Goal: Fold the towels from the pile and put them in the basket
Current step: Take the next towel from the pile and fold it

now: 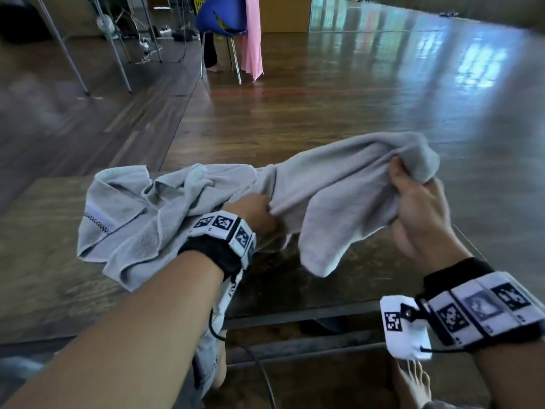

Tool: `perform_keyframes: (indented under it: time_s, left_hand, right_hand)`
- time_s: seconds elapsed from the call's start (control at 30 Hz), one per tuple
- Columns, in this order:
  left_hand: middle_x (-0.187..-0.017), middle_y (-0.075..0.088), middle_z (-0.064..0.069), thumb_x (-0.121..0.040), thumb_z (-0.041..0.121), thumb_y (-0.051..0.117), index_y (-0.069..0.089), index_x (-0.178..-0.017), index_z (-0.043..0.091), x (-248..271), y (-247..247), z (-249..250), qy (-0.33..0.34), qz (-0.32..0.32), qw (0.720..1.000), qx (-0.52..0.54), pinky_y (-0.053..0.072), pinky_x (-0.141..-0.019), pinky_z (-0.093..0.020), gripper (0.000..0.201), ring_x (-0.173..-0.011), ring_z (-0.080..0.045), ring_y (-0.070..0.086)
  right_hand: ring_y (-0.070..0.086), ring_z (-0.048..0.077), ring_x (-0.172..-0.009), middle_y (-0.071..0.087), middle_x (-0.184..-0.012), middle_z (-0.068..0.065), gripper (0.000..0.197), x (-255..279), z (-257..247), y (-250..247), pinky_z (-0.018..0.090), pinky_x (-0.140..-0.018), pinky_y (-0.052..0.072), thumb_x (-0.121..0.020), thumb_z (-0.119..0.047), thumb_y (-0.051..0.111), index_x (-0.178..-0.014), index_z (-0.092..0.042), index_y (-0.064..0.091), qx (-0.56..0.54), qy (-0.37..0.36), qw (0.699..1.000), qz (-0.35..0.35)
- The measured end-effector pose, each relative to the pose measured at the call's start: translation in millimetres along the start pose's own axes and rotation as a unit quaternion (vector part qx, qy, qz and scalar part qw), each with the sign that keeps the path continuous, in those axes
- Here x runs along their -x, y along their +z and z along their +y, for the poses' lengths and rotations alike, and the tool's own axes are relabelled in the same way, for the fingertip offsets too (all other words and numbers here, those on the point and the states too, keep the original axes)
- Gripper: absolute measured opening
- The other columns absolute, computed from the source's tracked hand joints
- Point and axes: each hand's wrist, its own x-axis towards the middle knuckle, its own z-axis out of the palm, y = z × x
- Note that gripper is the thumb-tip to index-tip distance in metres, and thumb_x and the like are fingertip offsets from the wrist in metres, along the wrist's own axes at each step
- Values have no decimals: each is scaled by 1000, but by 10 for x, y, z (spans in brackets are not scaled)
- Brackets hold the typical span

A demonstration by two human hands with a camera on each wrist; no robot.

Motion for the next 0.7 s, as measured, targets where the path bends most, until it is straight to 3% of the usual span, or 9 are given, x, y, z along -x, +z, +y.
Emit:
perform_keyframes:
  time_s: [0.07,0.13,0.23,0.33,0.43,0.5,0.57,0.63,0.7]
  left_hand:
    - [-139,55,-5,-91,40,56,58,-130,24,-51,103,-152,-19,-45,998,-49,37,-110,-45,42,-130,-30,47]
    - [-147,47,-2,-94,37,50,50,-140,30,-89,157,-214,-22,-16,998,-48,26,-115,-53,47,-139,-28,37]
    - [-119,62,4,-86,31,48,63,-108,36,-94,107,-127,-17,61,998,-9,29,-106,-56,27,-124,-25,49]
    - [-75,57,7,-80,28,53,62,-72,24,-81,-38,-5,20,88,996,-2,37,-85,-44,12,-87,-25,58]
    - [-62,48,0,-71,27,49,44,-55,16,-78,-146,103,53,115,988,85,44,-66,-42,20,-71,-29,55]
    - [-54,43,-3,-68,28,44,35,-52,13,-65,-167,198,69,144,976,150,48,-68,-45,24,-64,-30,51]
    - [-52,45,-2,-72,28,46,36,-51,13,-49,-156,308,75,169,965,185,47,-65,-43,28,-59,-26,47]
    - [-57,52,0,-78,25,51,43,-54,15,-43,-126,433,90,193,954,209,43,-65,-38,28,-59,-19,49]
    - [-67,58,-1,-80,22,55,51,-65,12,-33,-104,588,113,192,948,228,44,-68,-34,19,-66,-18,53]
  right_hand:
    - [73,19,-104,78,-105,2,12,-90,-130,-123,33,-81,61,-90,-29,72,-91,-19,78,-29,-18,998,43]
    - [74,14,-101,79,-103,-3,18,-165,-182,-270,30,-79,60,-87,-38,74,-93,-21,76,4,-23,998,64]
    - [74,11,-95,79,-96,-7,28,-263,-95,-452,30,-78,58,-85,-48,69,-93,-22,74,163,28,984,65]
    - [70,18,-87,72,-87,-4,35,-290,22,-507,29,-71,53,-91,-48,64,-89,-14,69,361,83,928,40]
    - [62,19,-78,64,-86,-1,35,-216,103,-469,25,-59,39,-94,-46,62,-79,-15,60,524,59,849,-42]
    - [57,17,-76,61,-93,5,32,-146,98,-405,27,-60,39,-91,-48,63,-79,-19,56,602,51,794,-69]
    - [58,28,-103,60,-117,13,42,-79,111,-345,35,-80,47,-86,-49,66,-106,-13,59,649,46,757,-67]
    - [39,36,-130,45,-139,15,80,4,136,-270,46,-100,40,-77,-57,70,-139,-14,41,654,24,754,-56]
    - [31,29,-128,41,-134,6,86,92,148,-164,40,-96,34,-69,-68,69,-140,-28,39,632,-26,768,-98]
